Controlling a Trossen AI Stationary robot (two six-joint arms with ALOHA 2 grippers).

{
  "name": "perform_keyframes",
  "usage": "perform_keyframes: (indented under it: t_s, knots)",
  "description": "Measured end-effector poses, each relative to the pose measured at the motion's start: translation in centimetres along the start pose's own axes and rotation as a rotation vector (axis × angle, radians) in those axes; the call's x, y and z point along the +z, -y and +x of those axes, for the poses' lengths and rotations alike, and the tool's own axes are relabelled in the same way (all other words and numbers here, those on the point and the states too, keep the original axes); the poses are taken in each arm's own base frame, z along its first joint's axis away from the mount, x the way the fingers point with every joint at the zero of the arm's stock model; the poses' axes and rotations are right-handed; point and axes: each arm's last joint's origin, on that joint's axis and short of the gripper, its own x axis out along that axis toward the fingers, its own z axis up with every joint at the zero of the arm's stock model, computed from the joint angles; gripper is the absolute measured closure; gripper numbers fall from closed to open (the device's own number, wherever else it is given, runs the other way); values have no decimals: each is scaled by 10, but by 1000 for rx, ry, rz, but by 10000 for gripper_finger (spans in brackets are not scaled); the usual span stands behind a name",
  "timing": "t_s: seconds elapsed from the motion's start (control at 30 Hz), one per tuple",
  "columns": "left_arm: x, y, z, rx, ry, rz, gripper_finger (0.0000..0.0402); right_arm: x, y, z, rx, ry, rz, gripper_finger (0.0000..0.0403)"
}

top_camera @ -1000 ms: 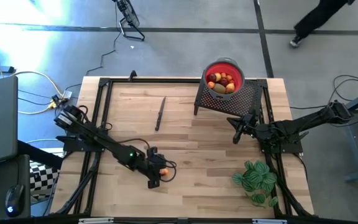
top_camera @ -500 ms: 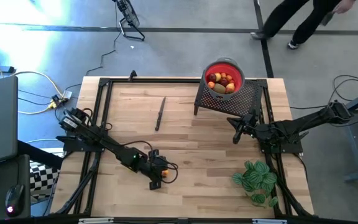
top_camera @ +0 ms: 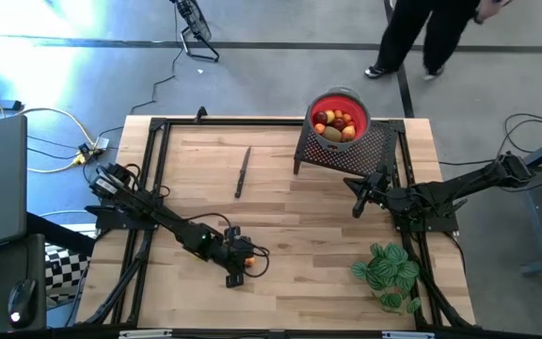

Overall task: Pick & Place Fruit
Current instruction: Put the orange pear into the red strainer bowl on the shelf

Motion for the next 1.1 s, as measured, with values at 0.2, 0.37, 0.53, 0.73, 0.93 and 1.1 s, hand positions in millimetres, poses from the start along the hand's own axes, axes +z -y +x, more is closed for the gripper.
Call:
perform_keyframes:
  t_s: [0.2, 0.37, 0.53, 0.73, 0.93, 1.1]
  knots:
    - [0, 0, 0, 1, 0, 0, 260, 0, 0, 0, 0, 0, 0, 400]
    - [0, 0, 0, 1, 1, 0, 264, 0, 0, 0, 0, 0, 0, 400]
    - [8, -1, -3, -23, 45, 6, 264, 0, 0, 0, 0, 0, -3, 400]
    - [39, -18, -21, -64, 130, 23, 265, -1, 0, 0, 3, -4, -25, 400]
    - [79, -40, -51, -120, 242, 55, 265, -1, 0, 0, 4, -4, -27, 400]
    - [117, -58, -74, -103, 362, 90, 265, 0, 0, 0, 4, -2, -24, 400]
